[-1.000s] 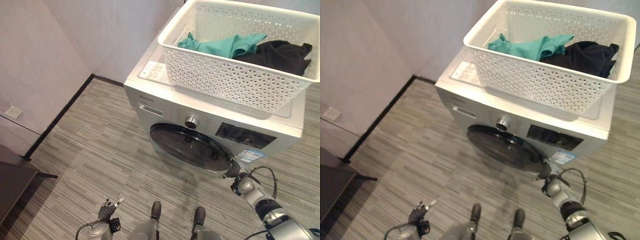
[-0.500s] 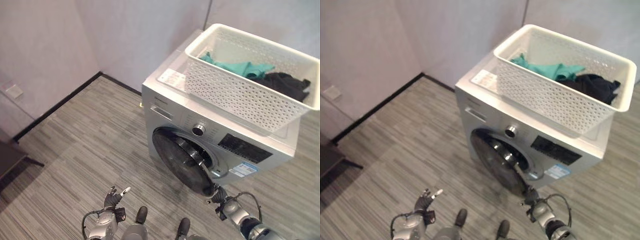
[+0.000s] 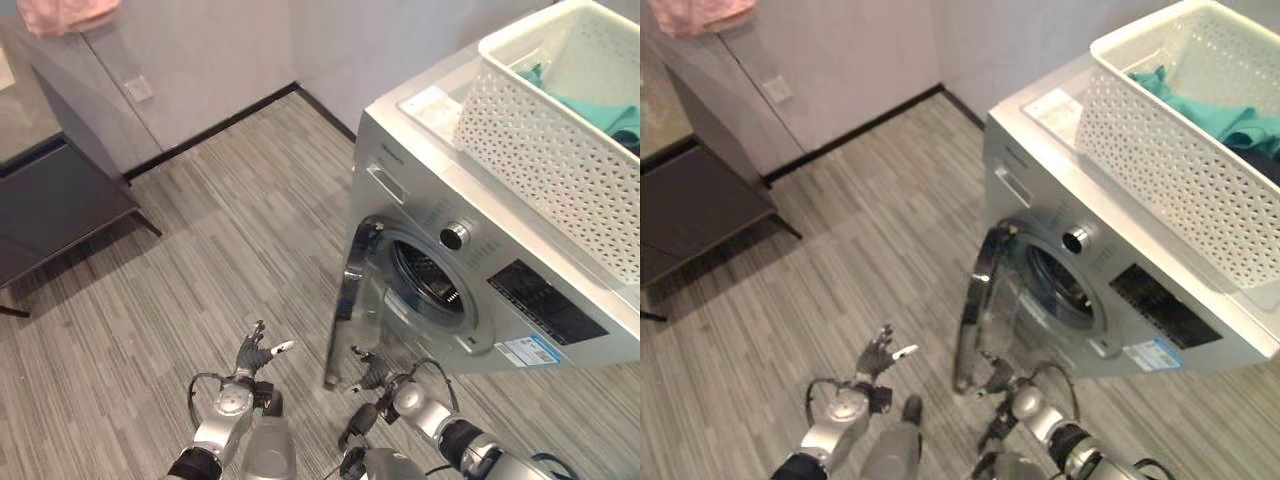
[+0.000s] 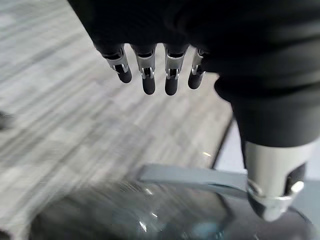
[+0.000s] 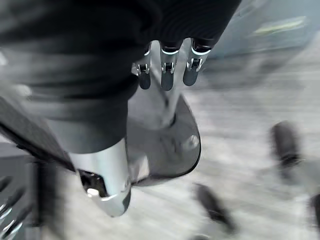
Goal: Grab the laundry basket,head to the washer,open it,put in the laundry and shut it.
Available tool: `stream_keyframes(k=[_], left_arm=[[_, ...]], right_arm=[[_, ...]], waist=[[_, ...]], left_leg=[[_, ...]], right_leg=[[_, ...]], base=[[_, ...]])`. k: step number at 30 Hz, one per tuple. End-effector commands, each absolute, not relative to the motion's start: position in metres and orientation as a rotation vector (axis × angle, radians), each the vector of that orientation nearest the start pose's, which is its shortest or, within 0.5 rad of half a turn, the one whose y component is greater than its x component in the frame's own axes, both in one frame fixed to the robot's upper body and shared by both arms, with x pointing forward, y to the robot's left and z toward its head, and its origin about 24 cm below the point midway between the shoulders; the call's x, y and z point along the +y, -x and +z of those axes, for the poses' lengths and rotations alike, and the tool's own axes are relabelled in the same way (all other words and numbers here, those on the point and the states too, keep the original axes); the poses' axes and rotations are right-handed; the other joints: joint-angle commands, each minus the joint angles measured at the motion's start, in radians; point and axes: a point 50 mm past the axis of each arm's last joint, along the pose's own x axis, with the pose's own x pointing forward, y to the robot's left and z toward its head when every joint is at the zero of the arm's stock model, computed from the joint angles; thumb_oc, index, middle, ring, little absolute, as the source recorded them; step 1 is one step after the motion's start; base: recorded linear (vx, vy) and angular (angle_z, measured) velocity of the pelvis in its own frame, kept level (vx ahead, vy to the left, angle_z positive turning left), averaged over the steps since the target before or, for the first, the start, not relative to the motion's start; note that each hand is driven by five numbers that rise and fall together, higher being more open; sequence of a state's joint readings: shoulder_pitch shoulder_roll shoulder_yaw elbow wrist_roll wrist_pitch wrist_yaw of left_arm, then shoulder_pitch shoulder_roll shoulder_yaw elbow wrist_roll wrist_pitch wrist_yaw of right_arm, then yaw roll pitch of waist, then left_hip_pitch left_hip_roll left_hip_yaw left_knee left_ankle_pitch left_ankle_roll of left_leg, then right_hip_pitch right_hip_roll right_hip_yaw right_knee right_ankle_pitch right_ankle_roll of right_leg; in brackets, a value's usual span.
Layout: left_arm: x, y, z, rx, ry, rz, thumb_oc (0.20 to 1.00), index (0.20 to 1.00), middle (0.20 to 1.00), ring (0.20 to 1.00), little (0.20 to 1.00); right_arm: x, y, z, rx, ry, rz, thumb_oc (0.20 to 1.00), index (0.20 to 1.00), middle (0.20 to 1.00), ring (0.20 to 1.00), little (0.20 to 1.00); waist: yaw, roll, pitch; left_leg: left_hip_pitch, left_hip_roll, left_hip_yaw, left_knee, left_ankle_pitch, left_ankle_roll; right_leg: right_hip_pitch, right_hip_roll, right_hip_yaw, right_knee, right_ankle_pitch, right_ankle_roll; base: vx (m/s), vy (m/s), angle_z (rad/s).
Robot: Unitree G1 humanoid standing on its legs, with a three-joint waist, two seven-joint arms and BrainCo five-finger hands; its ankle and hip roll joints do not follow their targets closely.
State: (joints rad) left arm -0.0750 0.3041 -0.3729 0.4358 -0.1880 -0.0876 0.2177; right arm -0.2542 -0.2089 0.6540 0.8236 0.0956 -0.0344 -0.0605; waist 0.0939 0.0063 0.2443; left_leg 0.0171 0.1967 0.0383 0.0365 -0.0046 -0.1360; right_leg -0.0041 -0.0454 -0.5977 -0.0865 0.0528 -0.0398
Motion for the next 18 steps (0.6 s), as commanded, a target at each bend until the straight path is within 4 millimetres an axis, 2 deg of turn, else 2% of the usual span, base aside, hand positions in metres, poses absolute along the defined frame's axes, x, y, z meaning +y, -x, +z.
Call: stream_keyframes(k=[1, 2, 3, 4, 5, 9, 10, 11, 13, 14, 15, 16, 17, 18], left_arm=[[0.173, -0.247, -0.011, 0.128, -0.540, -0.136, 1.000, 1.000, 1.000, 1.000, 1.000], [0.173, -0.247, -0.011, 0.129, -0.541, -0.136, 1.000, 1.000, 1.000, 1.000, 1.000], [0.185, -0.249, 0.019, -0.035, -0.718, -0.147, 1.000, 1.000, 1.000, 1.000, 1.000], [0.185, -0.248, 0.019, -0.034, -0.720, -0.147, 1.000, 1.000, 1.000, 1.000, 1.000], [0.186, -0.249, 0.040, -0.132, -0.757, -0.200, 1.000, 1.000, 1.000, 1.000, 1.000], [0.175, -0.251, 0.048, -0.168, -0.763, -0.314, 1.000, 1.000, 1.000, 1.000, 1.000], [0.158, -0.256, 0.055, -0.249, -0.884, -0.450, 1.000, 1.000, 1.000, 1.000, 1.000], [0.157, -0.256, 0.055, -0.251, -0.885, -0.452, 1.000, 1.000, 1.000, 1.000, 1.000], [0.143, -0.259, 0.063, -0.318, -0.922, -0.532, 1.000, 1.000, 1.000, 1.000, 1.000], [0.135, -0.258, 0.067, -0.344, -0.897, -0.562, 1.000, 1.000, 1.000, 1.000, 1.000], [0.121, -0.258, 0.071, -0.347, -0.786, -0.591, 1.000, 1.000, 1.000, 1.000, 1.000], [0.121, -0.258, 0.071, -0.348, -0.785, -0.592, 1.000, 1.000, 1.000, 1.000, 1.000], [0.096, -0.258, 0.073, -0.262, -0.412, -0.658, 1.000, 1.000, 1.000, 1.000, 1.000], [0.096, -0.258, 0.073, -0.262, -0.411, -0.658, 1.000, 1.000, 1.000, 1.000, 1.000]], right_arm=[[-0.108, -0.230, -0.095, 0.604, 0.381, 0.413, 1.000, 1.000, 1.000, 1.000, 1.000], [-0.108, -0.230, -0.095, 0.604, 0.380, 0.413, 1.000, 1.000, 1.000, 1.000, 1.000], [-0.113, -0.227, -0.098, 0.611, 0.406, 0.396, 1.000, 1.000, 1.000, 1.000, 1.000], [-0.112, -0.227, -0.099, 0.610, 0.406, 0.397, 1.000, 1.000, 1.000, 1.000, 1.000], [-0.118, -0.221, -0.104, 0.642, 0.423, 0.393, 1.000, 1.000, 1.000, 1.000, 1.000], [-0.125, -0.215, -0.110, 0.678, 0.441, 0.400, 1.000, 1.000, 1.000, 1.000, 1.000], [-0.132, -0.210, -0.113, 0.695, 0.446, 0.398, 1.000, 1.000, 1.000, 1.000, 1.000], [-0.133, -0.211, -0.113, 0.694, 0.444, 0.396, 1.000, 1.000, 1.000, 1.000, 1.000], [-0.143, -0.205, -0.117, 0.721, 0.471, 0.378, 1.000, 1.000, 1.000, 1.000, 1.000], [-0.150, -0.200, -0.121, 0.746, 0.490, 0.357, 1.000, 1.000, 1.000, 1.000, 1.000], [-0.160, -0.193, -0.126, 0.791, 0.514, 0.326, 1.000, 1.000, 1.000, 1.000, 1.000], [-0.160, -0.194, -0.126, 0.790, 0.514, 0.325, 1.000, 1.000, 1.000, 1.000, 1.000], [-0.176, -0.182, -0.134, 0.868, 0.512, 0.264, 1.000, 1.000, 1.000, 1.000, 1.000], [-0.176, -0.182, -0.133, 0.868, 0.512, 0.263, 1.000, 1.000, 1.000, 1.000, 1.000]], waist=[[0.033, -0.010, -0.097], [0.034, -0.010, -0.097], [0.044, -0.001, -0.104], [0.045, -0.003, -0.104], [0.043, 0.000, -0.111], [0.025, 0.001, -0.119], [-0.001, 0.001, -0.123], [0.000, 0.000, -0.123], [-0.014, 0.001, -0.128], [-0.020, 0.001, -0.130], [-0.032, 0.003, -0.133], [-0.033, 0.002, -0.134], [-0.064, 0.006, -0.138], [-0.064, 0.005, -0.139]], left_leg=[[-0.012, -0.065, -0.045, -0.095, -0.036, 0.058], [-0.010, -0.065, -0.044, -0.097, -0.036, 0.058], [0.010, -0.074, -0.023, -0.113, -0.046, 0.063], [0.011, -0.075, -0.021, -0.113, -0.046, 0.064], [0.026, -0.078, 0.000, -0.117, -0.054, 0.068], [0.043, -0.073, 0.022, -0.118, -0.059, 0.065], [0.051, -0.065, 0.036, -0.116, -0.060, 0.058], [0.048, -0.068, 0.035, -0.117, -0.055, 0.059], [0.057, -0.063, 0.041, -0.115, -0.057, 0.056], [0.063, -0.059, 0.044, -0.115, -0.057, 0.053], [0.075, -0.054, 0.050, -0.115, -0.061, 0.050], [0.073, -0.056, 0.049, -0.117, -0.057, 0.051], [0.085, -0.050, 0.063, -0.120, -0.061, 0.051], [0.082, -0.052, 0.063, -0.121, -0.057, 0.052]], right_leg=[[-0.001, -0.087, 0.202, 0.034, -0.067, 0.120], [0.000, -0.087, 0.204, 0.033, -0.066, 0.120], [0.002, -0.100, 0.217, 0.028, -0.050, 0.138], [0.002, -0.100, 0.218, 0.027, -0.049, 0.138], [0.002, -0.108, 0.233, 0.030, -0.043, 0.147], [0.008, -0.108, 0.247, 0.034, -0.048, 0.150], [0.014, -0.104, 0.252, 0.036, -0.055, 0.151], [0.012, -0.106, 0.251, 0.035, -0.051, 0.151], [0.022, -0.102, 0.251, 0.034, -0.056, 0.151], [0.028, -0.101, 0.249, 0.033, -0.057, 0.152], [0.040, -0.097, 0.249, 0.033, -0.063, 0.152], [0.038, -0.099, 0.248, 0.032, -0.059, 0.151], [0.040, -0.092, 0.259, 0.032, -0.061, 0.153], [0.037, -0.094, 0.259, 0.031, -0.058, 0.153]], base=[[-0.03, 0.230, 0.09], [0.03, 0.209, -0.24], [0.00, 0.107, -0.22], [0.02, 0.155, -0.33], [0.01, 0.051, -0.08], [0.03, 0.014, -0.07], [0.03, -0.009, -0.16], [0.04, -0.013, -0.17], [0.05, -0.025, -0.09], [0.11, -0.042, -0.08], [0.07, -0.027, -0.03], [0.12, -0.017, -0.06], [0.05, -0.001, -0.05], [0.09, -0.003, -0.06]])
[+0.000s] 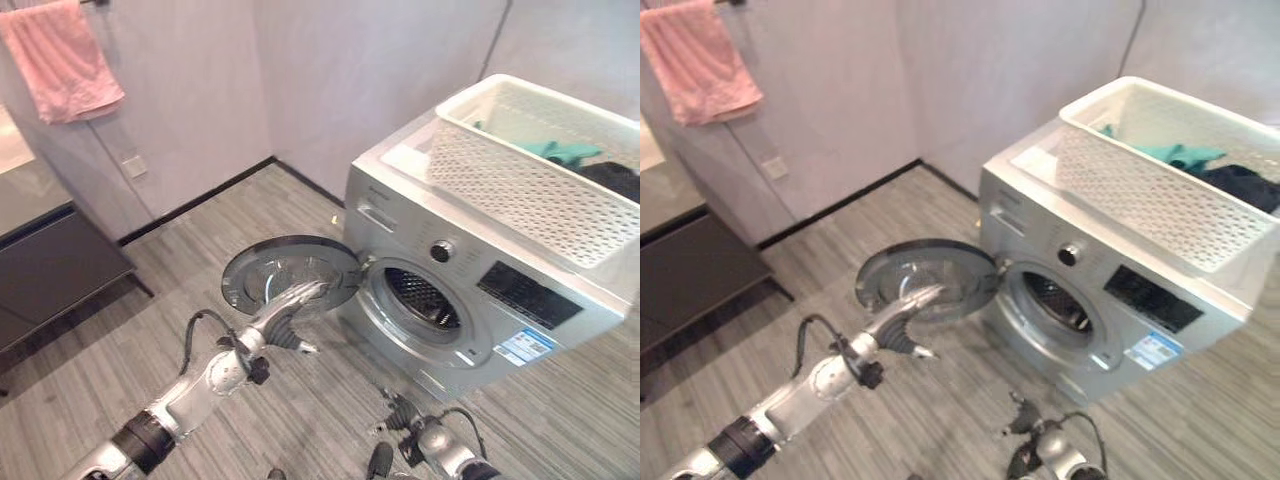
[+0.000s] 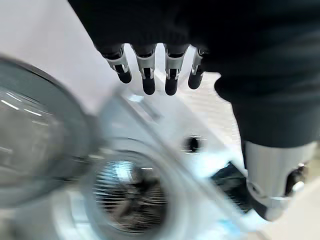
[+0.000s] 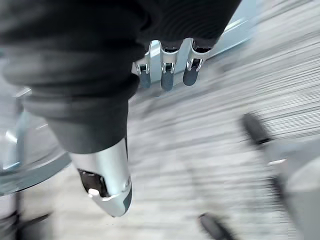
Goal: Grab the laundry basket,head to the washer,open it,put in the laundry and shut it.
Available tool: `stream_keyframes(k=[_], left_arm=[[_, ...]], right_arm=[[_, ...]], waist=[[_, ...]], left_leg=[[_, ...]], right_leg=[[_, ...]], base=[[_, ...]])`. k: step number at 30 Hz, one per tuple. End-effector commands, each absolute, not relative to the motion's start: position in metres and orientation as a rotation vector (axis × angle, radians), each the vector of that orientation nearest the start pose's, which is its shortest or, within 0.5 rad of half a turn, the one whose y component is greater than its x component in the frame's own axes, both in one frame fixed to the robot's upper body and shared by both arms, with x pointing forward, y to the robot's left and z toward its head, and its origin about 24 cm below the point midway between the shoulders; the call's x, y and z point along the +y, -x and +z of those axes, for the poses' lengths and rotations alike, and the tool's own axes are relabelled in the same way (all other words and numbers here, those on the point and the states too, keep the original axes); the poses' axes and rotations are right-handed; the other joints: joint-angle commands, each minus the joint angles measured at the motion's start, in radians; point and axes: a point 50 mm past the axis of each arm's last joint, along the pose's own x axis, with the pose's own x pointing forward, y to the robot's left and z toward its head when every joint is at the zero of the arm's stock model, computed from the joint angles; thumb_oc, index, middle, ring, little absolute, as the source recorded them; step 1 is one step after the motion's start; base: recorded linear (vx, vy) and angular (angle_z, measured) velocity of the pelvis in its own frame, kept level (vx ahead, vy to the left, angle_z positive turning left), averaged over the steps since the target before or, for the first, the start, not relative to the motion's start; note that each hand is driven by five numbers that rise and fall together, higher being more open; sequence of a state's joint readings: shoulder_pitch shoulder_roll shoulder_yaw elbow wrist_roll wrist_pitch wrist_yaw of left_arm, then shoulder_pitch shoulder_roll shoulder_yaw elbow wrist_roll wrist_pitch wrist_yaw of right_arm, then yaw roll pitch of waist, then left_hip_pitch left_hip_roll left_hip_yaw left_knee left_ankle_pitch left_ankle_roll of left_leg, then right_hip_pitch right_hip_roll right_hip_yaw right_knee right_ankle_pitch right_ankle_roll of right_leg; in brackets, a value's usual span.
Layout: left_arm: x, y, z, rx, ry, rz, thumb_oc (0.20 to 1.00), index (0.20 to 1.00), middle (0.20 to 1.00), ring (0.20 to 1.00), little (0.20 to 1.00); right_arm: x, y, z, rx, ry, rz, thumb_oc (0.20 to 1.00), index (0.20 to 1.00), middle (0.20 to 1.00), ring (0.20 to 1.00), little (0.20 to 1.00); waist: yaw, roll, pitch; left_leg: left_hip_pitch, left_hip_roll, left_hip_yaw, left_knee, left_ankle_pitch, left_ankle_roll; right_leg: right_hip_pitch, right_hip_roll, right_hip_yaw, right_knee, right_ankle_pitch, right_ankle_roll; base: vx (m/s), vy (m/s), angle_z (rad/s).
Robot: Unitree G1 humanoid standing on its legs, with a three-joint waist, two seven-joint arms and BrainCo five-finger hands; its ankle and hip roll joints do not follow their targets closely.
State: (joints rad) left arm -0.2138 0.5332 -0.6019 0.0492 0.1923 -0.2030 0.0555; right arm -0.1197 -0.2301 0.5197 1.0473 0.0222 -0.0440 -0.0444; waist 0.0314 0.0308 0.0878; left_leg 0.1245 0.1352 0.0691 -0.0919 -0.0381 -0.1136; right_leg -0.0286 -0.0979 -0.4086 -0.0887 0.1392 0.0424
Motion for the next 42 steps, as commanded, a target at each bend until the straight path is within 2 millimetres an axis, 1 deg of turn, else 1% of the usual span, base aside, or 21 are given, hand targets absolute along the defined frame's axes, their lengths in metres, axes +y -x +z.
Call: stream_keyframes(k=[1, 3, 7, 8, 9, 11, 12, 13, 14, 15, 18, 19, 20, 21, 22, 26, 28, 32, 38, 41, 42], left_arm=[[0.089, -0.259, 0.070, -0.203, -0.263, -0.676, 1.000, 1.000, 1.000, 1.000, 1.000], [0.066, -0.267, 0.059, -0.078, -0.060, -0.740, 1.000, 1.000, 1.000, 1.000, 1.000], [0.056, -0.284, 0.043, 0.012, -0.208, -0.807, 1.000, 1.000, 1.000, 1.000, 1.000], [0.069, -0.296, 0.028, 0.064, -0.403, -0.785, 1.000, 1.000, 1.000, 1.000, 1.000], [0.068, -0.296, 0.028, 0.063, -0.403, -0.786, 1.000, 1.000, 1.000, 1.000, 1.000], [0.091, -0.310, 0.004, 0.165, -0.694, -0.741, 1.000, 1.000, 1.000, 1.000, 1.000], [0.124, -0.324, -0.010, 0.269, -0.984, -0.655, 1.000, 1.000, 1.000, 1.000, 1.000], [0.124, -0.324, -0.010, 0.268, -0.984, -0.655, 1.000, 1.000, 1.000, 1.000, 1.000], [0.142, -0.332, -0.010, 0.315, -1.063, -0.592, 1.000, 1.000, 1.000, 1.000, 1.000], [0.180, -0.349, 0.005, 0.373, -1.174, -0.432, 1.000, 1.000, 1.000, 1.000, 1.000], [0.199, -0.357, 0.018, 0.388, -1.193, -0.343, 1.000, 1.000, 1.000, 1.000, 1.000], [0.254, -0.367, 0.050, 0.462, -1.259, -0.137, 1.000, 1.000, 1.000, 1.000, 1.000], [0.254, -0.367, 0.050, 0.461, -1.260, -0.136, 1.000, 1.000, 1.000, 1.000, 1.000], [0.279, -0.369, 0.070, 0.469, -1.301, -0.031, 1.000, 1.000, 1.000, 1.000, 1.000], [0.279, -0.370, 0.070, 0.469, -1.301, -0.031, 1.000, 1.000, 1.000, 1.000, 1.000], [0.321, -0.371, 0.121, 0.387, -1.285, 0.245, 1.000, 1.000, 1.000, 1.000, 1.000], [0.333, -0.368, 0.132, 0.356, -1.264, 0.337, 1.000, 1.000, 1.000, 1.000, 1.000], [0.344, -0.363, 0.135, 0.360, -1.283, 0.379, 1.000, 1.000, 1.000, 1.000, 1.000], [0.342, -0.358, 0.118, 0.373, -1.250, 0.347, 1.000, 1.000, 1.000, 1.000, 1.000], [0.329, -0.354, 0.094, 0.362, -1.189, 0.289, 1.000, 1.000, 1.000, 1.000, 1.000], [0.319, -0.343, 0.065, 0.371, -1.127, 0.240, 1.000, 1.000, 1.000, 1.000, 1.000]], right_arm=[[-0.179, -0.180, -0.135, 0.886, 0.505, 0.250, 1.000, 1.000, 1.000, 1.000, 1.000], [-0.186, -0.176, -0.136, 0.902, 0.490, 0.234, 1.000, 1.000, 1.000, 1.000, 1.000], [-0.196, -0.183, -0.129, 0.878, 0.509, 0.220, 1.000, 1.000, 1.000, 1.000, 1.000], [-0.202, -0.186, -0.125, 0.852, 0.520, 0.218, 1.000, 1.000, 1.000, 1.000, 1.000], [-0.202, -0.187, -0.125, 0.852, 0.519, 0.218, 1.000, 1.000, 1.000, 1.000, 1.000], [-0.205, -0.198, -0.115, 0.793, 0.543, 0.227, 1.000, 1.000, 1.000, 1.000, 1.000], [-0.205, -0.211, -0.104, 0.729, 0.569, 0.246, 1.000, 1.000, 1.000, 1.000, 1.000], [-0.205, -0.211, -0.104, 0.728, 0.570, 0.245, 1.000, 1.000, 1.000, 1.000, 1.000], [-0.204, -0.215, -0.099, 0.699, 0.575, 0.254, 1.000, 1.000, 1.000, 1.000, 1.000], [-0.203, -0.221, -0.091, 0.652, 0.560, 0.260, 1.000, 1.000, 1.000, 1.000, 1.000], [-0.204, -0.221, -0.089, 0.640, 0.547, 0.250, 1.000, 1.000, 1.000, 1.000, 1.000], [-0.209, -0.219, -0.086, 0.628, 0.501, 0.219, 1.000, 1.000, 1.000, 1.000, 1.000], [-0.209, -0.219, -0.086, 0.628, 0.500, 0.219, 1.000, 1.000, 1.000, 1.000, 1.000], [-0.210, -0.217, -0.085, 0.618, 0.470, 0.199, 1.000, 1.000, 1.000, 1.000, 1.000], [-0.210, -0.217, -0.085, 0.617, 0.469, 0.199, 1.000, 1.000, 1.000, 1.000, 1.000], [-0.205, -0.215, -0.082, 0.570, 0.405, 0.161, 1.000, 1.000, 1.000, 1.000, 1.000], [-0.200, -0.213, -0.084, 0.566, 0.389, 0.161, 1.000, 1.000, 1.000, 1.000, 1.000], [-0.194, -0.214, -0.085, 0.565, 0.391, 0.176, 1.000, 1.000, 1.000, 1.000, 1.000], [-0.189, -0.211, -0.088, 0.583, 0.392, 0.207, 1.000, 1.000, 1.000, 1.000, 1.000], [-0.197, -0.202, -0.095, 0.626, 0.408, 0.189, 1.000, 1.000, 1.000, 1.000, 1.000], [-0.204, -0.192, -0.102, 0.680, 0.387, 0.157, 1.000, 1.000, 1.000, 1.000, 1.000]], waist=[[-0.012, -0.018, 0.017], [-0.051, -0.018, 0.017], [-0.097, -0.022, 0.028], [-0.120, -0.026, 0.040], [-0.119, -0.027, 0.038], [-0.140, -0.040, 0.068], [-0.155, -0.064, 0.106], [-0.154, -0.063, 0.106], [-0.161, -0.076, 0.120], [-0.176, -0.108, 0.146], [-0.182, -0.123, 0.156], [-0.197, -0.156, 0.183], [-0.198, -0.157, 0.183], [-0.203, -0.177, 0.200], [-0.204, -0.177, 0.199], [-0.215, -0.217, 0.231], [-0.217, -0.227, 0.235], [-0.214, -0.234, 0.235], [-0.200, -0.235, 0.222], [-0.188, -0.222, 0.212], [-0.178, -0.206, 0.203]], left_leg=[[-0.022, 0.011, 0.039, 0.005, -0.024, 0.030], [-0.013, 0.015, 0.068, 0.005, -0.031, 0.032], [-0.032, 0.015, 0.095, 0.005, -0.029, 0.035], [-0.043, 0.019, 0.109, 0.005, -0.028, 0.033], [-0.047, 0.017, 0.109, 0.005, -0.025, 0.033], [-0.064, 0.022, 0.126, 0.005, -0.019, 0.032], [-0.098, 0.027, 0.142, 0.022, -0.013, 0.032], [-0.099, 0.027, 0.142, 0.023, -0.014, 0.032], [-0.117, 0.029, 0.148, 0.037, -0.014, 0.032], [-0.158, 0.034, 0.156, 0.062, -0.014, 0.033], [-0.183, 0.034, 0.156, 0.080, -0.015, 0.033], [-0.232, 0.045, 0.148, 0.114, -0.039, 0.028], [-0.233, 0.044, 0.148, 0.115, -0.039, 0.028], [-0.267, 0.048, 0.144, 0.134, -0.042, 0.028], [-0.269, 0.047, 0.144, 0.136, -0.043, 0.028], [-0.350, 0.044, 0.125, 0.179, -0.052, 0.029], [-0.370, 0.043, 0.122, 0.189, -0.055, 0.028], [-0.384, 0.042, 0.123, 0.197, -0.061, 0.028], [-0.366, 0.043, 0.133, 0.204, -0.076, 0.031], [-0.333, 0.046, 0.135, 0.207, -0.090, 0.033], [-0.295, 0.049, 0.142, 0.211, -0.108, 0.039]], right_leg=[[0.060, -0.040, 0.076, 0.032, -0.143, 0.072], [0.044, -0.032, 0.109, 0.036, -0.140, 0.075], [-0.005, -0.028, 0.143, 0.049, -0.130, 0.081], [-0.033, -0.022, 0.157, 0.056, -0.126, 0.083], [-0.037, -0.023, 0.157, 0.056, -0.124, 0.083], [-0.072, -0.016, 0.177, 0.064, -0.116, 0.085], [-0.114, -0.010, 0.200, 0.070, -0.102, 0.087], [-0.115, -0.011, 0.200, 0.071, -0.102, 0.087], [-0.134, -0.008, 0.210, 0.073, -0.095, 0.087], [-0.168, -0.006, 0.222, 0.073, -0.079, 0.089], [-0.183, -0.008, 0.224, 0.072, -0.071, 0.090], [-0.210, -0.003, 0.236, 0.063, -0.060, 0.101], [-0.211, -0.003, 0.236, 0.063, -0.060, 0.101], [-0.230, -0.011, 0.232, 0.059, -0.049, 0.103], [-0.231, -0.011, 0.232, 0.060, -0.049, 0.103], [-0.272, -0.029, 0.226, 0.048, -0.023, 0.108], [-0.281, -0.033, 0.225, 0.038, -0.014, 0.112], [-0.288, -0.036, 0.228, 0.025, -0.002, 0.118], [-0.274, -0.035, 0.243, 0.017, -0.002, 0.122], [-0.254, -0.033, 0.245, 0.039, -0.024, 0.117], [-0.242, -0.031, 0.248, 0.077, -0.054, 0.110]], base=[[0.03, 0.009, -0.24], [0.05, 0.014, -0.35], [-0.01, 0.034, -0.32], [-0.04, 0.041, -0.39], [-0.05, 0.030, -0.36], [-0.11, 0.025, -0.21], [-0.12, 0.021, -0.30], [-0.13, 0.006, -0.41], [-0.10, -0.012, -0.54], [-0.10, -0.012, -0.39], [-0.04, -0.010, -0.19], [0.01, 0.003, -0.08], [0.00, 0.000, 0.00], [-0.03, 0.004, 0.02], [-0.05, 0.009, -0.01], [-0.04, 0.004, 0.00], [-0.02, 0.012, 0.13], [-0.01, 0.017, 0.12], [0.00, 0.003, 0.01], [0.09, -0.029, -0.06], [0.15, 0.004, -0.16]])
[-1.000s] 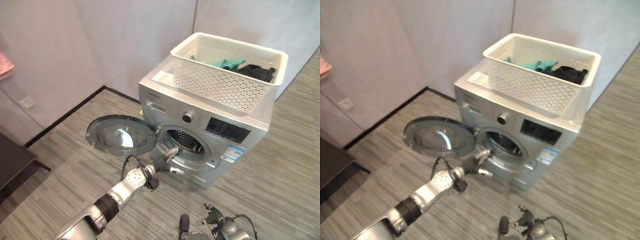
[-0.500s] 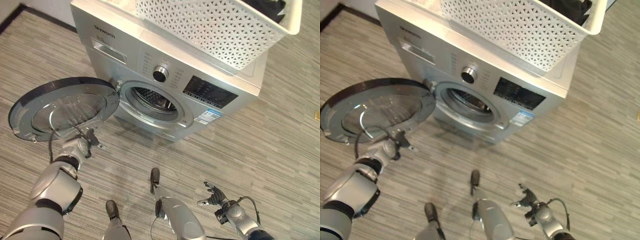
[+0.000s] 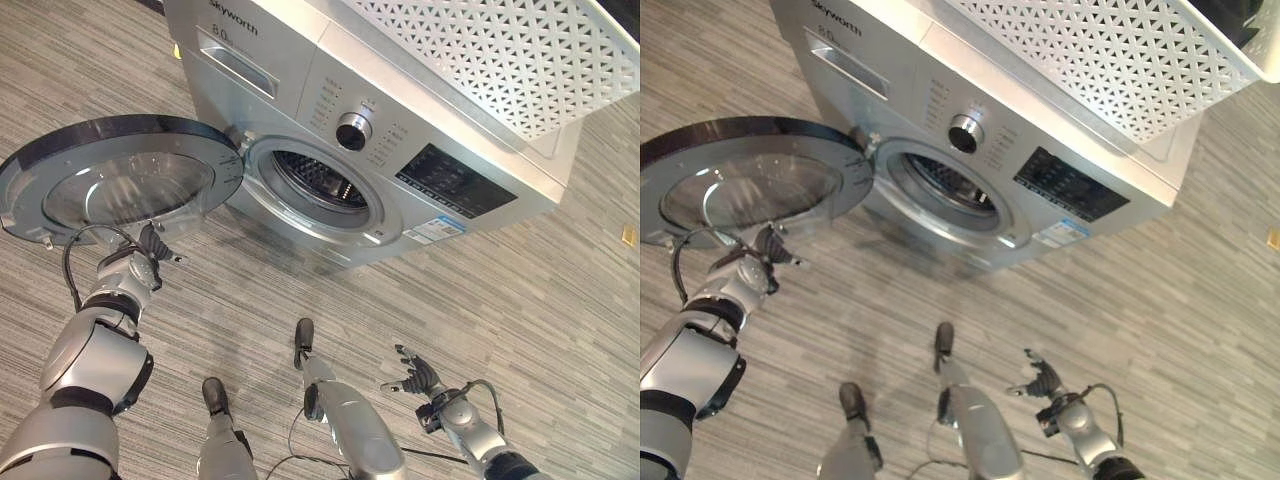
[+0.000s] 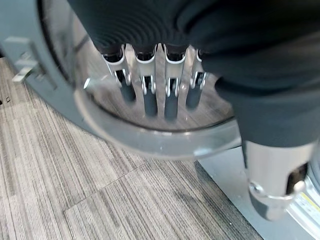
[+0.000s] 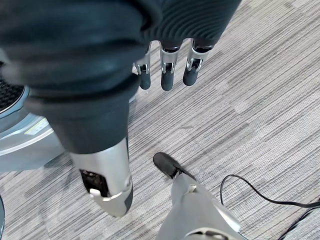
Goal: Grab the laundry basket,head to the washer,open it,put in the laundry and shut it.
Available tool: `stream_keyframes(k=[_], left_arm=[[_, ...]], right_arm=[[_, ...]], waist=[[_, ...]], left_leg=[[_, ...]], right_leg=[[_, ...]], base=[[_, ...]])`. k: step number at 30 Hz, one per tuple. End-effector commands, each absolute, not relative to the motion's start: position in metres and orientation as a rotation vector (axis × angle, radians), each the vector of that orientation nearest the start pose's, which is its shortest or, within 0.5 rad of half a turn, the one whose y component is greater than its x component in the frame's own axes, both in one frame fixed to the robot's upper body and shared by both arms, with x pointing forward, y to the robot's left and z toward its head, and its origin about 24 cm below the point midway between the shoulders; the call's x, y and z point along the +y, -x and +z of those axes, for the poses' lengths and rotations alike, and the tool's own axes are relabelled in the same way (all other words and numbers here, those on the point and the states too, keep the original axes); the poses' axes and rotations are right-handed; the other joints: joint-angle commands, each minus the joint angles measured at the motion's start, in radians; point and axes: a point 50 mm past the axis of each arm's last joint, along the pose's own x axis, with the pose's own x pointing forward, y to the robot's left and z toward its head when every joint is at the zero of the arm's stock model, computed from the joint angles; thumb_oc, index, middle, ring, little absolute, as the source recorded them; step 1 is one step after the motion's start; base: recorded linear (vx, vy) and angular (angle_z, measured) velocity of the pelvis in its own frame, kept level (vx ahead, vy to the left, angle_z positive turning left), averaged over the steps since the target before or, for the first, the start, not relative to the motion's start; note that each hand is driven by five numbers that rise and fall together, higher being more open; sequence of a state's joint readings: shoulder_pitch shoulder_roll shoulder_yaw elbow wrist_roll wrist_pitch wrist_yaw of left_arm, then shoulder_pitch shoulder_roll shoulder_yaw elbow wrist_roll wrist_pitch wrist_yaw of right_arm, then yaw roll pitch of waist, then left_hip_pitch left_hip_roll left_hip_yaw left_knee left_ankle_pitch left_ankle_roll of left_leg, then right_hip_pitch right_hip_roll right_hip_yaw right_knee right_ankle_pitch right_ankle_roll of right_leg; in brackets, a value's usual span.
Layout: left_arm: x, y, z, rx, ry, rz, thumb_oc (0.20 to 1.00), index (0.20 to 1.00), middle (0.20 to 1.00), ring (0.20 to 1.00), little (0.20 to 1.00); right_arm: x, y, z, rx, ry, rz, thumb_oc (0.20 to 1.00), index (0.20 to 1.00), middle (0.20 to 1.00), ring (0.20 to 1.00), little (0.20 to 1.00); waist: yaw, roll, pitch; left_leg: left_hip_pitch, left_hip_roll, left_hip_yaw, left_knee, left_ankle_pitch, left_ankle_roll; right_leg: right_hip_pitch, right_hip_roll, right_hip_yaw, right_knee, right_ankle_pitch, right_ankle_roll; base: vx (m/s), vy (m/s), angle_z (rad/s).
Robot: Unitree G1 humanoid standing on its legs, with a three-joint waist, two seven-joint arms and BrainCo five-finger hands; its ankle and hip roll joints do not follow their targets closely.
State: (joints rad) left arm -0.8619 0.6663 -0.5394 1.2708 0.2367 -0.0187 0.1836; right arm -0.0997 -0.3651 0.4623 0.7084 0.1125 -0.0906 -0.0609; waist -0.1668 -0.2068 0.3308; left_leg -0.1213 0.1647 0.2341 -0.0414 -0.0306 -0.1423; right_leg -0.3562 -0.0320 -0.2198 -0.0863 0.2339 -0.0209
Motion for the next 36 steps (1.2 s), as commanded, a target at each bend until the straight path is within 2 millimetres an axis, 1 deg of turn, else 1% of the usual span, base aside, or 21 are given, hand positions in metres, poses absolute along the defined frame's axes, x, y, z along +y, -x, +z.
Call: stream_keyframes(k=[1, 2, 3, 4, 5, 6, 7, 8, 9, 10, 13, 14, 16, 20, 21, 24, 25, 27, 29, 32, 36], left_arm=[[0.313, -0.332, 0.044, 0.390, -1.066, 0.218, 1.000, 1.000, 1.000, 1.000, 1.000], [0.306, -0.319, 0.024, 0.397, -0.984, 0.212, 1.000, 1.000, 1.000, 1.000, 1.000], [0.306, -0.318, 0.023, 0.400, -0.983, 0.212, 1.000, 1.000, 1.000, 1.000, 1.000], [0.289, -0.285, -0.015, 0.421, -0.752, 0.246, 1.000, 1.000, 1.000, 1.000, 1.000], [0.289, -0.284, -0.016, 0.425, -0.750, 0.246, 1.000, 1.000, 1.000, 1.000, 1.000], [0.283, -0.262, -0.031, 0.432, -0.624, 0.262, 1.000, 1.000, 1.000, 1.000, 1.000], [0.270, -0.231, -0.047, 0.456, -0.471, 0.197, 1.000, 1.000, 1.000, 1.000, 1.000], [0.270, -0.231, -0.047, 0.457, -0.471, 0.197, 1.000, 1.000, 1.000, 1.000, 1.000], [0.259, -0.211, -0.055, 0.472, -0.401, 0.145, 1.000, 1.000, 1.000, 1.000, 1.000], [0.259, -0.211, -0.055, 0.473, -0.401, 0.145, 1.000, 1.000, 1.000, 1.000, 1.000], [0.251, -0.201, -0.058, 0.486, -0.380, 0.076, 1.000, 1.000, 1.000, 1.000, 1.000], [0.236, -0.191, -0.066, 0.532, -0.375, -0.024, 1.000, 1.000, 1.000, 1.000, 1.000], [0.230, -0.193, -0.067, 0.534, -0.393, -0.061, 1.000, 1.000, 1.000, 1.000, 1.000], [0.218, -0.202, -0.077, 0.564, -0.508, -0.139, 1.000, 1.000, 1.000, 1.000, 1.000], [0.220, -0.201, -0.081, 0.584, -0.550, -0.123, 1.000, 1.000, 1.000, 1.000, 1.000], [0.231, -0.200, -0.081, 0.599, -0.561, -0.060, 1.000, 1.000, 1.000, 1.000, 1.000], [0.231, -0.201, -0.081, 0.598, -0.561, -0.060, 1.000, 1.000, 1.000, 1.000, 1.000], [0.237, -0.196, -0.083, 0.617, -0.551, -0.026, 1.000, 1.000, 1.000, 1.000, 1.000], [0.243, -0.192, -0.084, 0.636, -0.543, -0.013, 1.000, 1.000, 1.000, 1.000, 1.000], [0.243, -0.187, -0.087, 0.654, -0.532, -0.015, 1.000, 1.000, 1.000, 1.000, 1.000], [0.242, -0.184, -0.091, 0.668, -0.508, 0.001, 1.000, 1.000, 1.000, 1.000, 1.000]], right_arm=[[-0.211, -0.186, -0.107, 0.718, 0.342, 0.108, 1.000, 1.000, 1.000, 1.000, 1.000], [-0.214, -0.181, -0.109, 0.740, 0.276, 0.063, 1.000, 1.000, 1.000, 1.000, 1.000], [-0.215, -0.181, -0.110, 0.741, 0.277, 0.063, 1.000, 1.000, 1.000, 1.000, 1.000], [-0.215, -0.175, -0.109, 0.739, 0.155, 0.016, 1.000, 1.000, 1.000, 1.000, 1.000], [-0.215, -0.174, -0.109, 0.742, 0.157, 0.017, 1.000, 1.000, 1.000, 1.000, 1.000], [-0.214, -0.174, -0.104, 0.709, 0.099, 0.003, 1.000, 1.000, 1.000, 1.000, 1.000], [-0.218, -0.181, -0.087, 0.629, 0.065, 0.016, 1.000, 1.000, 1.000, 1.000, 1.000], [-0.218, -0.181, -0.087, 0.629, 0.065, 0.016, 1.000, 1.000, 1.000, 1.000, 1.000], [-0.225, -0.190, -0.071, 0.556, 0.062, 0.007, 1.000, 1.000, 1.000, 1.000, 1.000], [-0.225, -0.190, -0.071, 0.557, 0.063, 0.007, 1.000, 1.000, 1.000, 1.000, 1.000], [-0.232, -0.189, -0.067, 0.551, 0.100, 0.003, 1.000, 1.000, 1.000, 1.000, 1.000], [-0.242, -0.186, -0.072, 0.587, 0.140, -0.043, 1.000, 1.000, 1.000, 1.000, 1.000], [-0.244, -0.185, -0.074, 0.601, 0.129, -0.065, 1.000, 1.000, 1.000, 1.000, 1.000], [-0.245, -0.177, -0.087, 0.655, 0.036, -0.136, 1.000, 1.000, 1.000, 1.000, 1.000], [-0.241, -0.171, -0.095, 0.684, -0.038, -0.182, 1.000, 1.000, 1.000, 1.000, 1.000], [-0.239, -0.171, -0.100, 0.692, -0.109, -0.232, 1.000, 1.000, 1.000, 1.000, 1.000], [-0.239, -0.171, -0.100, 0.692, -0.109, -0.232, 1.000, 1.000, 1.000, 1.000, 1.000], [-0.242, -0.171, -0.100, 0.690, -0.121, -0.279, 1.000, 1.000, 1.000, 1.000, 1.000], [-0.254, -0.168, -0.099, 0.688, -0.126, -0.337, 1.000, 1.000, 1.000, 1.000, 1.000], [-0.266, -0.162, -0.099, 0.696, -0.131, -0.401, 1.000, 1.000, 1.000, 1.000, 1.000], [-0.293, -0.159, -0.091, 0.656, -0.127, -0.529, 1.000, 1.000, 1.000, 1.000, 1.000]], waist=[[0.028, 0.043, -0.048], [0.038, 0.054, -0.055], [0.039, 0.055, -0.055], [0.061, 0.069, -0.066], [0.060, 0.071, -0.068], [0.076, 0.064, -0.068], [0.130, 0.062, -0.037], [0.126, 0.065, -0.039], [0.182, 0.053, -0.009], [0.179, 0.055, -0.011], [0.196, 0.053, -0.019], [0.220, 0.083, -0.059], [0.224, 0.096, -0.065], [0.194, 0.120, -0.110], [0.181, 0.128, -0.144], [0.176, 0.149, -0.148], [0.176, 0.148, -0.150], [0.174, 0.167, -0.156], [0.149, 0.184, -0.167], [0.132, 0.191, -0.169], [0.109, 0.193, -0.169]], left_leg=[[-0.021, 0.022, -0.017, 0.161, -0.126, 0.072], [0.010, 0.022, -0.010, 0.160, -0.137, 0.075], [0.013, 0.023, -0.008, 0.160, -0.138, 0.075], [0.059, 0.036, -0.003, 0.169, -0.127, 0.065], [0.060, 0.037, -0.003, 0.168, -0.127, 0.064], [0.041, 0.053, -0.004, 0.223, -0.066, 0.059], [-0.070, 0.082, -0.099, 0.508, 0.044, 0.043], [-0.079, 0.085, -0.105, 0.516, 0.041, 0.042], [-0.181, 0.031, -0.258, 0.640, 0.075, 0.050], [-0.186, 0.031, -0.262, 0.644, 0.074, 0.049], [-0.237, 0.038, -0.315, 0.535, 0.027, 0.059], [-0.231, 0.090, -0.330, 0.188, 0.100, 0.041], [-0.231, 0.090, -0.335, 0.132, 0.122, 0.030], [-0.205, 0.020, -0.315, 0.179, 0.061, 0.040], [-0.153, -0.046, -0.268, 0.215, -0.002, 0.082], [-0.076, -0.068, -0.201, 0.199, -0.038, 0.131], [-0.078, -0.069, -0.201, 0.196, -0.035, 0.131], [-0.018, -0.085, -0.153, 0.172, -0.061, 0.153], [0.034, -0.104, -0.124, 0.138, -0.074, 0.165], [0.053, -0.121, -0.120, 0.129, -0.083, 0.174], [0.087, -0.142, -0.125, 0.109, -0.109, 0.183]], right_leg=[[0.091, -0.093, 0.065, 0.101, -0.169, 0.169], [0.099, -0.089, 0.074, 0.124, -0.189, 0.163], [0.101, -0.088, 0.076, 0.125, -0.190, 0.163], [0.133, -0.072, 0.083, 0.153, -0.232, 0.146], [0.134, -0.071, 0.083, 0.153, -0.233, 0.146], [0.147, -0.063, 0.081, 0.158, -0.238, 0.119], [0.200, -0.025, 0.082, 0.178, -0.262, 0.070], [0.198, -0.023, 0.078, 0.178, -0.262, 0.069], [0.228, -0.016, 0.080, 0.175, -0.281, 0.056], [0.227, -0.015, 0.077, 0.175, -0.282, 0.056], [0.262, -0.036, 0.073, 0.161, -0.305, 0.075], [0.320, -0.060, 0.073, 0.126, -0.328, 0.105], [0.338, -0.075, 0.074, 0.127, -0.341, 0.113], [0.357, -0.146, 0.100, 0.162, -0.320, 0.146], [0.350, -0.203, 0.126, 0.216, -0.241, 0.166], [0.298, -0.237, 0.108, 0.349, -0.166, 0.164], [0.296, -0.238, 0.109, 0.348, -0.164, 0.164], [0.277, -0.270, 0.046, 0.387, -0.135, 0.167], [0.269, -0.245, 0.016, 0.305, -0.154, 0.170], [0.254, -0.211, 0.062, 0.240, -0.163, 0.178], [0.198, -0.181, 0.178, 0.112, -0.133, 0.202]], base=[[0.23, 0.015, -0.18], [0.14, 0.017, -0.30], [0.23, -0.021, -0.29], [0.16, -0.034, -0.17], [0.16, -0.118, -0.06], [0.06, -0.260, -0.07], [0.05, -0.259, -0.07], [0.10, -0.273, 0.04], [0.04, -0.097, 0.22], [0.10, -0.096, 0.28], [0.27, 0.165, 0.26], [0.42, 0.472, 0.26], [0.31, 0.412, 0.30], [0.23, 0.418, -0.25], [0.42, 0.774, -0.54], [0.19, 0.406, -0.73], [0.17, 0.391, -0.95], [0.16, 0.285, -0.70], [0.19, 0.248, -0.73], [0.11, 0.106, -0.28], [0.10, 0.011, 0.07]])
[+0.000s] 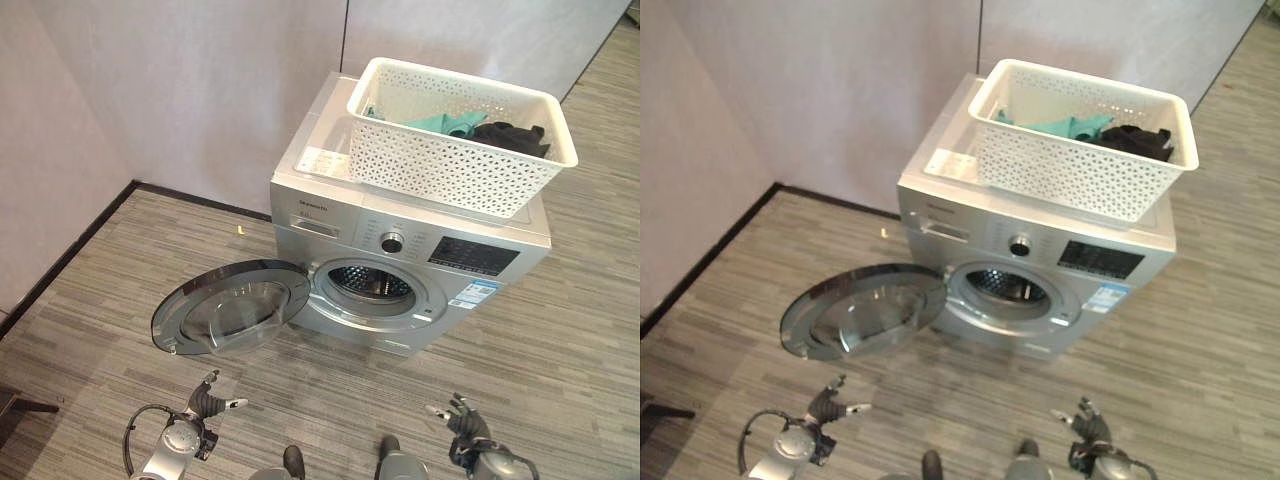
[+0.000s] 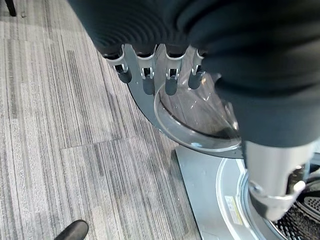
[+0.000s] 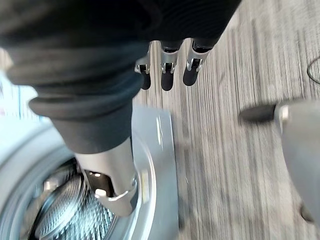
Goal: Grab the laundry basket,head to the washer,open it,put in the laundry and shut it.
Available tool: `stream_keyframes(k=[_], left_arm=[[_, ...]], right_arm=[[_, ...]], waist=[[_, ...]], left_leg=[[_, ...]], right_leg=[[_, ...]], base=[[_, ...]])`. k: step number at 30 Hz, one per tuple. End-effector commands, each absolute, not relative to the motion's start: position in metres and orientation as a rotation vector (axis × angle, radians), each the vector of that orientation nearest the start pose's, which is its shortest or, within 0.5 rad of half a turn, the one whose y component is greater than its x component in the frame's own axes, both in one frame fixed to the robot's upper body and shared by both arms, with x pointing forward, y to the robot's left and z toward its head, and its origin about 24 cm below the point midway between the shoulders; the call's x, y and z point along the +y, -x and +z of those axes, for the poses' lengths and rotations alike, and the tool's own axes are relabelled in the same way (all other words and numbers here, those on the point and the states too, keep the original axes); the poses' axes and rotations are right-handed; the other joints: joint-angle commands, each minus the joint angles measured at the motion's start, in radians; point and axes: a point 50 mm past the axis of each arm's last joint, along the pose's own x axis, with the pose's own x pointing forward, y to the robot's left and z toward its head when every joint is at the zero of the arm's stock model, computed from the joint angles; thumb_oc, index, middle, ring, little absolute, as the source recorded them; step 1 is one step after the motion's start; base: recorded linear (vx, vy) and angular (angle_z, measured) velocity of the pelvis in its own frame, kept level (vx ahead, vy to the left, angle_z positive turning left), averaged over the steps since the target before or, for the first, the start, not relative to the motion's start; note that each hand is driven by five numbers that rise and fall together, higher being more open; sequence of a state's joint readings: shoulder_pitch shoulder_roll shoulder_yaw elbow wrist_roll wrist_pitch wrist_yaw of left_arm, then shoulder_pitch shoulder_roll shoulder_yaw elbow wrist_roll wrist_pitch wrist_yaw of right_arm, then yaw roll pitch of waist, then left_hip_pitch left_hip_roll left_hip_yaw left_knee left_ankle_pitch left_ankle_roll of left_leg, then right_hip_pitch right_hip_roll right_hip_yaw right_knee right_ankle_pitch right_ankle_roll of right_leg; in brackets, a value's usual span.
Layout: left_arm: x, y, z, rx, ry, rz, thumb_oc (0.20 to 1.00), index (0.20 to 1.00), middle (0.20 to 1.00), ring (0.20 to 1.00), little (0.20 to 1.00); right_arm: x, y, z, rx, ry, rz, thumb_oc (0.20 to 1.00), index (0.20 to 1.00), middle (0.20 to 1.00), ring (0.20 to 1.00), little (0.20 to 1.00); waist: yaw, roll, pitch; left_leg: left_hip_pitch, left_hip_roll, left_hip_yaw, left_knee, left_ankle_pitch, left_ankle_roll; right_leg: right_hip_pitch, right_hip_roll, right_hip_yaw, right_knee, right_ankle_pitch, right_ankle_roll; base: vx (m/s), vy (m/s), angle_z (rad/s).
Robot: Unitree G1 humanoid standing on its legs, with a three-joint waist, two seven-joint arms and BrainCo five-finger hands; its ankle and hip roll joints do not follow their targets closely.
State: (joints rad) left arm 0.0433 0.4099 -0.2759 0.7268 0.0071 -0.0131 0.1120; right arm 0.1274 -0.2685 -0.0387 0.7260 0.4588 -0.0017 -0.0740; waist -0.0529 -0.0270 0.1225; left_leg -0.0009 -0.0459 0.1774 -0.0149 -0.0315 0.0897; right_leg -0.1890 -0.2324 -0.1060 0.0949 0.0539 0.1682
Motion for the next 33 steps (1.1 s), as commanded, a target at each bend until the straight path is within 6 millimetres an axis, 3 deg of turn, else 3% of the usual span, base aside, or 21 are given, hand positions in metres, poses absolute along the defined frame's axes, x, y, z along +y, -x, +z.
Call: stream_keyframes(k=[1, 4, 6, 9, 11, 15, 18, 19, 20, 21, 22, 23, 25, 26, 27, 28, 29, 30, 31, 32, 33], left_arm=[[0.240, -0.185, -0.091, 0.663, -0.500, 0.002, 1.000, 1.000, 1.000, 1.000, 1.000], [0.233, -0.186, -0.093, 0.663, -0.492, -0.014, 1.000, 1.000, 1.000, 1.000, 1.000], [0.223, -0.189, -0.097, 0.670, -0.503, -0.038, 1.000, 1.000, 1.000, 1.000, 1.000], [0.218, -0.191, -0.099, 0.674, -0.503, -0.048, 1.000, 1.000, 1.000, 1.000, 1.000], [0.213, -0.190, -0.102, 0.688, -0.492, -0.050, 1.000, 1.000, 1.000, 1.000, 1.000], [0.199, -0.196, -0.102, 0.669, -0.437, -0.075, 1.000, 1.000, 1.000, 1.000, 1.000], [0.189, -0.204, -0.099, 0.642, -0.438, -0.107, 1.000, 1.000, 1.000, 1.000, 1.000], [0.184, -0.211, -0.093, 0.618, -0.437, -0.131, 1.000, 1.000, 1.000, 1.000, 1.000], [0.184, -0.211, -0.093, 0.617, -0.436, -0.131, 1.000, 1.000, 1.000, 1.000, 1.000], [0.187, -0.210, -0.092, 0.611, -0.445, -0.120, 1.000, 1.000, 1.000, 1.000, 1.000], [0.186, -0.210, -0.092, 0.612, -0.445, -0.121, 1.000, 1.000, 1.000, 1.000, 1.000], [0.187, -0.210, -0.091, 0.607, -0.447, -0.123, 1.000, 1.000, 1.000, 1.000, 1.000], [0.195, -0.200, -0.099, 0.652, -0.485, -0.112, 1.000, 1.000, 1.000, 1.000, 1.000], [0.194, -0.201, -0.099, 0.651, -0.485, -0.114, 1.000, 1.000, 1.000, 1.000, 1.000], [0.198, -0.199, -0.101, 0.661, -0.497, -0.104, 1.000, 1.000, 1.000, 1.000, 1.000], [0.202, -0.198, -0.101, 0.671, -0.510, -0.084, 1.000, 1.000, 1.000, 1.000, 1.000], [0.201, -0.198, -0.101, 0.670, -0.508, -0.086, 1.000, 1.000, 1.000, 1.000, 1.000], [0.204, -0.198, -0.101, 0.670, -0.509, -0.071, 1.000, 1.000, 1.000, 1.000, 1.000], [0.203, -0.199, -0.101, 0.669, -0.507, -0.073, 1.000, 1.000, 1.000, 1.000, 1.000], [0.205, -0.200, -0.100, 0.665, -0.511, -0.062, 1.000, 1.000, 1.000, 1.000, 1.000], [0.206, -0.200, -0.100, 0.668, -0.524, -0.065, 1.000, 1.000, 1.000, 1.000, 1.000]], right_arm=[[-0.298, -0.159, -0.087, 0.636, -0.126, -0.552, 1.000, 1.000, 1.000, 1.000, 1.000], [-0.308, -0.161, -0.076, 0.584, -0.102, -0.568, 1.000, 1.000, 1.000, 1.000, 1.000], [-0.307, -0.166, -0.071, 0.562, -0.081, -0.540, 1.000, 1.000, 1.000, 1.000, 1.000], [-0.306, -0.164, -0.070, 0.557, -0.057, -0.530, 1.000, 1.000, 1.000, 1.000, 1.000], [-0.300, -0.156, -0.077, 0.587, -0.073, -0.531, 1.000, 1.000, 1.000, 1.000, 1.000], [-0.302, -0.135, -0.095, 0.676, -0.112, -0.620, 1.000, 1.000, 1.000, 1.000, 1.000], [-0.313, -0.121, -0.101, 0.692, -0.187, -0.768, 1.000, 1.000, 1.000, 1.000, 1.000], [-0.341, -0.112, -0.091, 0.624, -0.249, -0.984, 1.000, 1.000, 1.000, 1.000, 1.000], [-0.341, -0.112, -0.091, 0.624, -0.248, -0.985, 1.000, 1.000, 1.000, 1.000, 1.000], [-0.364, -0.122, -0.063, 0.478, -0.190, -1.073, 1.000, 1.000, 1.000, 1.000, 1.000], [-0.364, -0.122, -0.062, 0.479, -0.187, -1.076, 1.000, 1.000, 1.000, 1.000, 1.000], [-0.375, -0.126, -0.045, 0.402, -0.136, -1.108, 1.000, 1.000, 1.000, 1.000, 1.000], [-0.415, -0.134, 0.040, 0.055, 0.106, -1.252, 1.000, 1.000, 1.000, 1.000, 1.000], [-0.415, -0.134, 0.040, 0.054, 0.108, -1.255, 1.000, 1.000, 1.000, 1.000, 1.000], [-0.421, -0.133, 0.055, 0.005, 0.162, -1.282, 1.000, 1.000, 1.000, 1.000, 1.000], [-0.431, -0.132, 0.091, -0.120, 0.259, -1.333, 1.000, 1.000, 1.000, 1.000, 1.000], [-0.430, -0.131, 0.092, -0.121, 0.264, -1.336, 1.000, 1.000, 1.000, 1.000, 1.000], [-0.433, -0.131, 0.113, -0.205, 0.310, -1.356, 1.000, 1.000, 1.000, 1.000, 1.000], [-0.433, -0.131, 0.113, -0.206, 0.314, -1.359, 1.000, 1.000, 1.000, 1.000, 1.000], [-0.433, -0.133, 0.162, -0.392, 0.414, -1.378, 1.000, 1.000, 1.000, 1.000, 1.000], [-0.430, -0.137, 0.178, -0.458, 0.435, -1.361, 1.000, 1.000, 1.000, 1.000, 1.000]], waist=[[-0.011, 0.011, 0.042], [-0.023, -0.001, 0.054], [-0.035, -0.015, 0.069], [-0.040, -0.027, 0.073], [-0.035, -0.044, 0.061], [-0.038, -0.047, 0.027], [-0.060, -0.039, 0.019], [-0.078, -0.028, 0.018], [-0.077, -0.027, 0.018], [-0.078, -0.015, 0.007], [-0.076, -0.014, 0.007], [-0.074, -0.009, 0.003], [-0.071, 0.002, -0.014], [-0.069, 0.001, -0.014], [-0.069, -0.001, -0.020], [-0.068, -0.001, -0.028], [-0.067, 0.001, -0.027], [-0.066, -0.001, -0.031], [-0.066, 0.001, -0.030], [-0.063, -0.006, -0.041], [-0.061, -0.009, -0.045]], left_leg=[[-0.029, 0.063, -0.074, 0.088, -0.118, -0.046], [-0.006, 0.037, -0.107, 0.116, -0.155, -0.040], [0.016, 0.035, -0.151, 0.128, -0.167, -0.051], [0.026, 0.039, -0.179, 0.133, -0.170, -0.064], [0.049, 0.061, -0.206, 0.118, -0.162, -0.085], [0.057, 0.146, -0.239, 0.060, -0.110, -0.135], [0.039, 0.196, -0.188, 0.031, -0.081, -0.152], [0.023, 0.230, -0.104, 0.015, -0.057, -0.157], [0.024, 0.230, -0.103, 0.015, -0.057, -0.157], [0.028, 0.224, -0.101, 0.008, -0.061, -0.155], [0.029, 0.224, -0.100, 0.007, -0.062, -0.155], [0.034, 0.222, -0.093, 0.000, -0.062, -0.154], [0.067, 0.211, -0.072, -0.038, -0.064, -0.150], [0.066, 0.209, -0.071, -0.040, -0.058, -0.150], [0.070, 0.207, -0.068, -0.047, -0.057, -0.150], [0.080, 0.203, -0.065, -0.061, -0.057, -0.149], [0.081, 0.202, -0.065, -0.064, -0.056, -0.149], [0.086, 0.199, -0.066, -0.069, -0.056, -0.148], [0.086, 0.198, -0.067, -0.069, -0.057, -0.147], [0.090, 0.191, -0.072, -0.072, -0.063, -0.144], [0.092, 0.188, -0.072, -0.072, -0.064, -0.143]], right_leg=[[0.016, 0.026, 0.082, -0.093, 0.049, 0.016], [-0.004, 0.043, 0.148, -0.114, 0.050, 0.020], [-0.040, 0.083, 0.252, -0.086, 0.047, 0.034], [-0.038, 0.091, 0.261, -0.058, 0.034, 0.031], [-0.015, 0.088, 0.221, -0.051, 0.032, 0.022], [0.032, 0.106, 0.109, -0.058, 0.002, -0.006], [0.048, 0.095, 0.035, -0.056, -0.021, -0.014], [0.063, 0.092, 0.002, -0.056, -0.029, -0.018], [0.064, 0.092, 0.002, -0.057, -0.029, -0.018], [0.071, 0.093, 0.008, -0.065, -0.024, -0.014], [0.071, 0.094, 0.009, -0.066, -0.024, -0.014], [0.075, 0.091, 0.009, -0.069, -0.023, -0.011], [0.094, 0.080, 0.008, -0.085, -0.022, -0.001], [0.092, 0.078, 0.009, -0.086, -0.017, -0.002], [0.093, 0.074, 0.007, -0.089, -0.014, 0.000], [0.098, 0.068, 0.004, -0.094, -0.011, 0.003], [0.099, 0.068, 0.004, -0.095, -0.010, 0.004], [0.101, 0.066, 0.004, -0.097, -0.008, 0.005], [0.102, 0.065, 0.004, -0.098, -0.008, 0.006], [0.105, 0.059, 0.000, -0.101, -0.001, 0.011], [0.107, 0.058, 0.000, -0.100, 0.001, 0.013]], base=[[0.13, -0.019, -0.03], [0.15, -0.057, 0.03], [0.19, -0.192, 0.43], [0.11, -0.162, 0.79], [0.17, -0.286, 0.58], [0.16, -0.289, 0.59], [0.05, -0.103, 1.18], [0.03, -0.014, 1.04], [0.08, 0.024, 0.85], [0.06, 0.035, 0.27], [0.07, 0.061, 0.15], [0.04, 0.083, -0.11], [0.06, 0.123, -0.17], [0.03, 0.068, -0.14], [0.00, 0.060, -0.09], [0.02, 0.063, -0.12], [0.02, 0.070, -0.10], [0.00, 0.000, 0.00], [0.01, 0.072, -0.01], [0.01, 0.066, 0.00], [0.01, 0.065, 0.00]])
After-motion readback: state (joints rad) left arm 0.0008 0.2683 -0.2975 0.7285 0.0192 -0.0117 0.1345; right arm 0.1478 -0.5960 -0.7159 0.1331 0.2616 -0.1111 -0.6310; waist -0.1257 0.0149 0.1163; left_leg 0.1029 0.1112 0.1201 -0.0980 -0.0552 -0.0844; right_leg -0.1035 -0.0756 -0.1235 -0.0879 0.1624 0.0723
